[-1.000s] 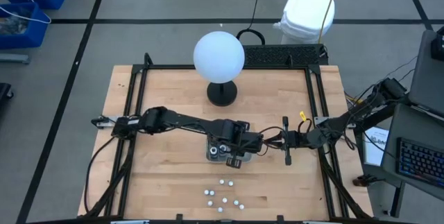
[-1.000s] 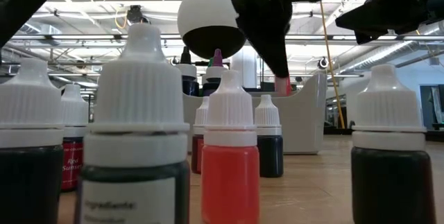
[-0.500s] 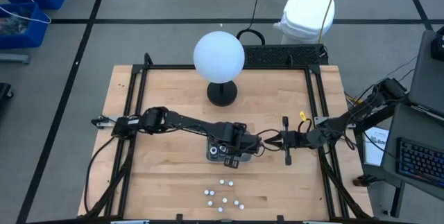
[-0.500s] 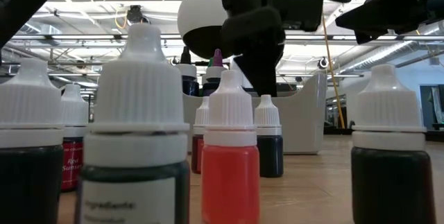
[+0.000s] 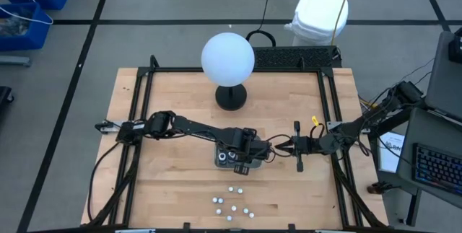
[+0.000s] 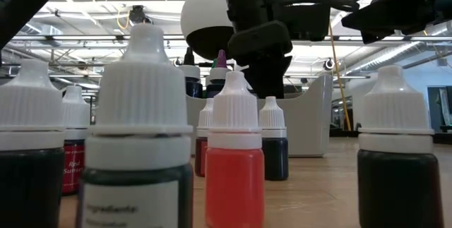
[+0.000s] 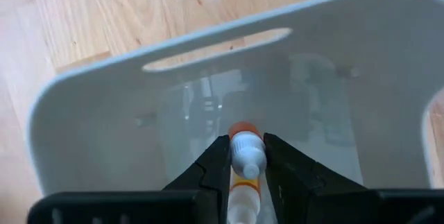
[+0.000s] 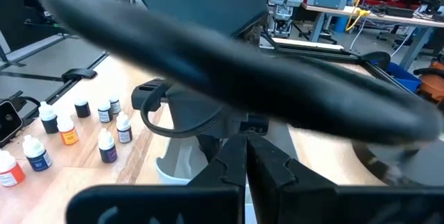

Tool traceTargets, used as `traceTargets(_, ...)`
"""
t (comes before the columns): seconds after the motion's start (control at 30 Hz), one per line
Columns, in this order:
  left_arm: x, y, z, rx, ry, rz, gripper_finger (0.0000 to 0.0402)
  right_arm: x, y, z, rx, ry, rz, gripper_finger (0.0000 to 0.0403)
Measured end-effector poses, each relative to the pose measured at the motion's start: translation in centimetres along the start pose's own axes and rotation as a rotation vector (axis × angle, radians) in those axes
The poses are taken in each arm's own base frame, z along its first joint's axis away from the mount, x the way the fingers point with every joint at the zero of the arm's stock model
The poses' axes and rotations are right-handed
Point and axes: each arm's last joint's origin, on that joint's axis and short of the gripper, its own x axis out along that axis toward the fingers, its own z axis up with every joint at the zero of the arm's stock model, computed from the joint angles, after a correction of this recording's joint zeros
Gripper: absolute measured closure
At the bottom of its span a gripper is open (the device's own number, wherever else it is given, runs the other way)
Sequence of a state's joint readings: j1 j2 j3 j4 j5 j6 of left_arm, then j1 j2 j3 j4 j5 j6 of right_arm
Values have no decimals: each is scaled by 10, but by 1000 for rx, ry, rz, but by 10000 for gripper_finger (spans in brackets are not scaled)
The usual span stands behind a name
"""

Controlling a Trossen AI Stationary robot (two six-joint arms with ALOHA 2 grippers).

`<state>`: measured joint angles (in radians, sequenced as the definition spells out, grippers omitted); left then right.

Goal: Pick & Place food coloring
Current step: Put the small orange food coloring bottle into the gray bin

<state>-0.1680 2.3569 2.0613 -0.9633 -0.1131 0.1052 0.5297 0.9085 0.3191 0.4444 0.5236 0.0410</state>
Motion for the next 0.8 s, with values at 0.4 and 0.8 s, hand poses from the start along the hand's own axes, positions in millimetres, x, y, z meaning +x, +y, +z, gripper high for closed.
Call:
traceTargets(0.4,1,7,-1,-19,3,2,313,0,0,0,-1,0,0,403)
traceTargets(0.8,4,7,1,-11,-16,-2,313,0,0,0,-4,-1,0,403)
